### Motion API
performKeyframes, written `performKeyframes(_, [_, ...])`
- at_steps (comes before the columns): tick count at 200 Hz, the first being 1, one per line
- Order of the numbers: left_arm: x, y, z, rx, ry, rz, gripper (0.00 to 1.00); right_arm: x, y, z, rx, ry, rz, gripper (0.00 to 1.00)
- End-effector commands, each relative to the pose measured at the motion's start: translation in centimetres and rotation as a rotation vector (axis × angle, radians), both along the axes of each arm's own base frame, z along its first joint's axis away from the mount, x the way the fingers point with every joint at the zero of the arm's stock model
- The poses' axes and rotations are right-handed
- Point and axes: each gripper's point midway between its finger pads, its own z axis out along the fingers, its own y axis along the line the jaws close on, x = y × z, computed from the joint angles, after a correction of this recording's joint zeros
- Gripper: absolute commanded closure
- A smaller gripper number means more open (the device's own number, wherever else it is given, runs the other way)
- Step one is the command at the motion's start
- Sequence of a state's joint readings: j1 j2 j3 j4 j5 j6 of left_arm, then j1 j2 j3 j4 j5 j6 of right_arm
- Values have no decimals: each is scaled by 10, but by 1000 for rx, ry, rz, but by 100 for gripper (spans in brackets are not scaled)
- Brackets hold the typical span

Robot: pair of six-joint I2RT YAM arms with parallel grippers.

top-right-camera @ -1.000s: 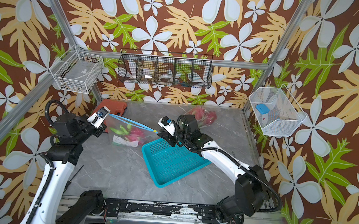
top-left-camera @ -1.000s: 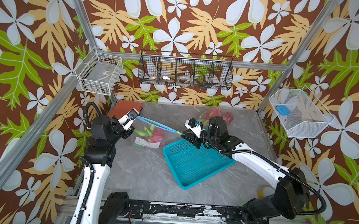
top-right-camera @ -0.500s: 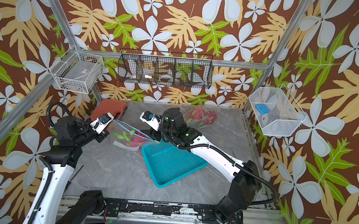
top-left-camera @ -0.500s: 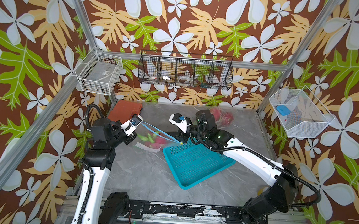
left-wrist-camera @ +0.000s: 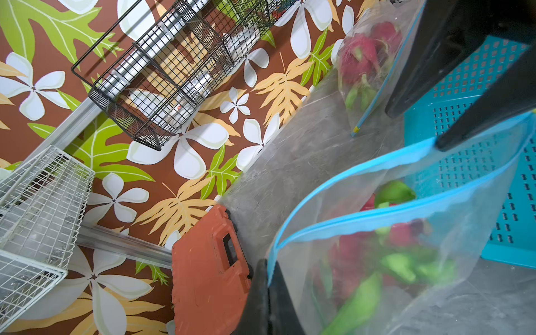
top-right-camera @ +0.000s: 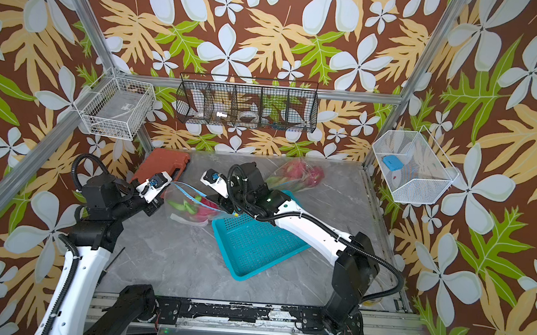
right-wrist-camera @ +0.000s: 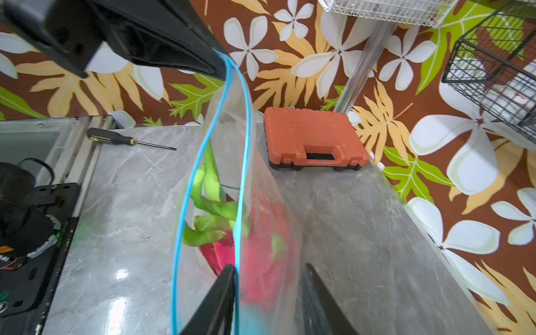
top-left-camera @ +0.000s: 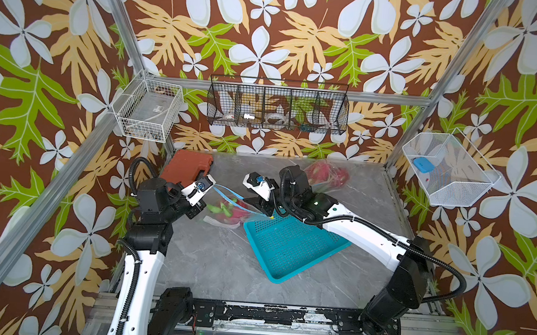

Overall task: Open the zip-top bag and take out the dragon fruit
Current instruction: Open the zipper of the food storage bag at the center of the board.

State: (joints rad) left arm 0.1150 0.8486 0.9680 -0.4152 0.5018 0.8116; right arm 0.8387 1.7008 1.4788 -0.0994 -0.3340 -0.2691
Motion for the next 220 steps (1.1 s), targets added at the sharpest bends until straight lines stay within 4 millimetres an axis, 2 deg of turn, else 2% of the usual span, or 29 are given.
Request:
performKeyframes(1, [-4, -4, 2, -7, 2, -23, 100, 20, -7, 17, 13, -110, -169, 63])
performKeyframes(19, [-4, -4, 2, -8, 3, -22, 100, 2, -5, 32, 62, -138, -146, 68])
performKeyframes(48, [-4, -4, 2, -9, 5, -24, 100, -36, 2, 41, 93, -150, -56, 75])
performKeyframes(72, [-4, -5, 1, -13, 8, -29, 100, -56, 12, 44, 147, -23, 26, 80])
performKeyframes(85, [-4, -6, 1, -14, 7, -31, 100, -64, 22, 38, 152, 67, 80, 83])
performKeyframes(109, [-5, -6, 2, -15, 5, -34, 100, -54, 37, 26, 130, 225, 66, 93])
performKeyframes(129, [-6, -6, 2, -16, 5, -33, 100, -36, 41, 17, 149, 353, 34, 96])
performKeyframes(148, [-6, -6, 1, -15, 4, -32, 100, -24, 44, 9, 161, 405, 10, 97])
performKeyframes(157, [-6, -6, 1, -14, 4, -30, 100, -19, 44, 6, 167, 411, -12, 95])
performKeyframes(180, [-7, -6, 0, -13, 7, -33, 100, -11, 44, 1, 182, 423, -56, 81])
performKeyframes(210, [-7, -7, -1, -14, 11, -37, 100, -8, 45, -11, 183, 428, -81, 55])
performKeyframes(220, [-7, -7, -2, -13, 12, -39, 100, -9, 44, -17, 178, 414, -84, 51])
